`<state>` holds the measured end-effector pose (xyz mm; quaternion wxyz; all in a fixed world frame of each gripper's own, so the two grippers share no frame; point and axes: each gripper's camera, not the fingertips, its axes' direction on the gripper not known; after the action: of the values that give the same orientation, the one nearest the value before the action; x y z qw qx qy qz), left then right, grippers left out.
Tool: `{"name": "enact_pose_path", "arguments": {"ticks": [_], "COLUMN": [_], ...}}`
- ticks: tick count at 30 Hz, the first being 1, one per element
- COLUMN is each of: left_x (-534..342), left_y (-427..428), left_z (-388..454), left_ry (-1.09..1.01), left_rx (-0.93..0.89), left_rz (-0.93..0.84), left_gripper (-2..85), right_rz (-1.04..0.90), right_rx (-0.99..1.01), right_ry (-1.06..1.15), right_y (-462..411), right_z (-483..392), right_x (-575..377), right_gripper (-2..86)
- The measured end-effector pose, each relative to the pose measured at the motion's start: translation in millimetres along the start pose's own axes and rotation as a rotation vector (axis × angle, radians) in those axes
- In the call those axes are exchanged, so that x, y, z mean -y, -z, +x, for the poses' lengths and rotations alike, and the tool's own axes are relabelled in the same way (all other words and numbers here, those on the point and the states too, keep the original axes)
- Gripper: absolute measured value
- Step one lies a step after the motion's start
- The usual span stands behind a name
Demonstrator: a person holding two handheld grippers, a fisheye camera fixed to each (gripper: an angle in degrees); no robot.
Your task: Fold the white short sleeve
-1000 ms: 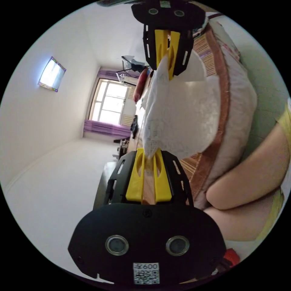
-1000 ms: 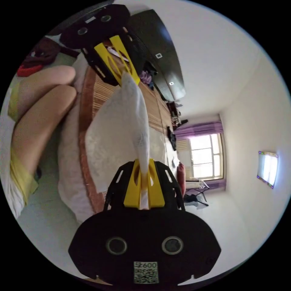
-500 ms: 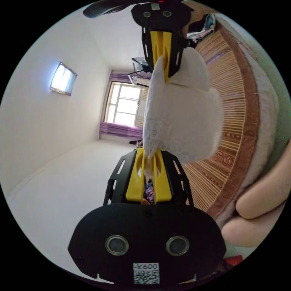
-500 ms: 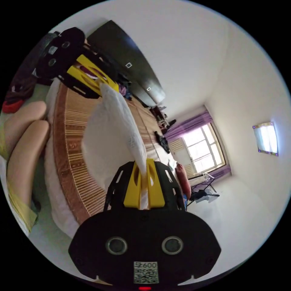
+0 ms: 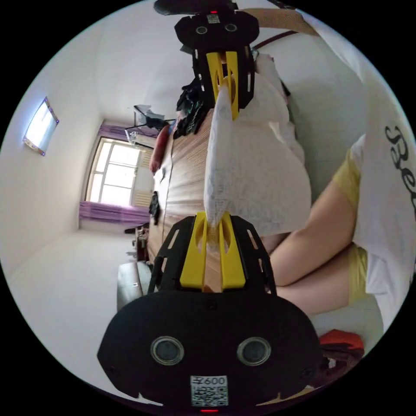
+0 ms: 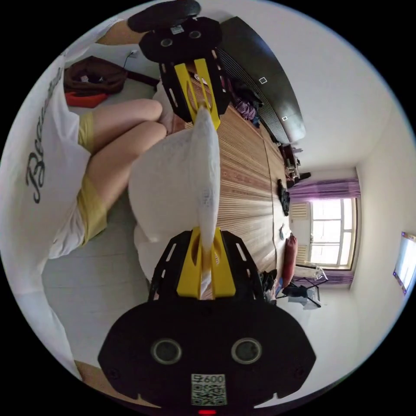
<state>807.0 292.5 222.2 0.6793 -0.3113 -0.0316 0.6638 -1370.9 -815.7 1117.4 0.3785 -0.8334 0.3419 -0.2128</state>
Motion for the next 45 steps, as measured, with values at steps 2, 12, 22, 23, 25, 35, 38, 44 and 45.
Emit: {"name": "enact_pose_path", "arguments": {"ticks": [2, 12, 22, 23, 25, 35, 38, 44, 45], "left_x": [35.5, 330.8, 657.1, 674.9, 691.0, 647.3, 640.8, 568.9, 556.3], "left_y": [-1.0, -83.5, -105.0, -131.3, -172.3, -310.1, -295.7, -284.1, -280.6], "left_z": [13.3, 2.0, -58.4, -32.2, 13.6, 225.1, 169.9, 139.4, 128.6], "left_ry": [-0.013, -0.301, -0.168, -0.226, -0.28, -0.434, -0.34, -0.344, -0.289], "left_rx": [-0.069, 0.018, 0.709, 0.708, 0.656, 0.306, 0.142, 0.475, 0.491], "left_rz": [0.053, 0.264, 0.562, 0.547, 0.529, 0.389, 0.389, 0.364, 0.355], "left_gripper": [0.8, 1.2, 1.2, 1.3, 1.4, 1.3, 1.1, 1.5, 1.5], "right_rz": [-0.017, -0.304, -0.531, -0.538, -0.52, -0.557, -0.513, -0.527, -0.535], "right_rx": [0.003, -0.165, -1.037, -1.009, -0.937, -0.441, -0.416, -0.42, -0.424], "right_ry": [-0.033, -0.153, -0.456, -0.464, -0.514, -0.499, -0.611, -0.624, -0.625], "right_y": [23.3, 66.3, 132.7, 125.0, 105.9, -37.5, -22.6, -10.9, -10.6], "right_z": [14.9, 181.2, 368.0, 363.9, 352.7, 211.5, 231.8, 244.3, 244.2], "right_x": [-23.6, -218.1, -457.7, -474.9, -495.8, -515.9, -520.7, -514.5, -512.6], "right_gripper": [-0.8, -0.8, -0.8, -0.8, -0.8, -0.8, -0.8, -0.6, -0.5]}}
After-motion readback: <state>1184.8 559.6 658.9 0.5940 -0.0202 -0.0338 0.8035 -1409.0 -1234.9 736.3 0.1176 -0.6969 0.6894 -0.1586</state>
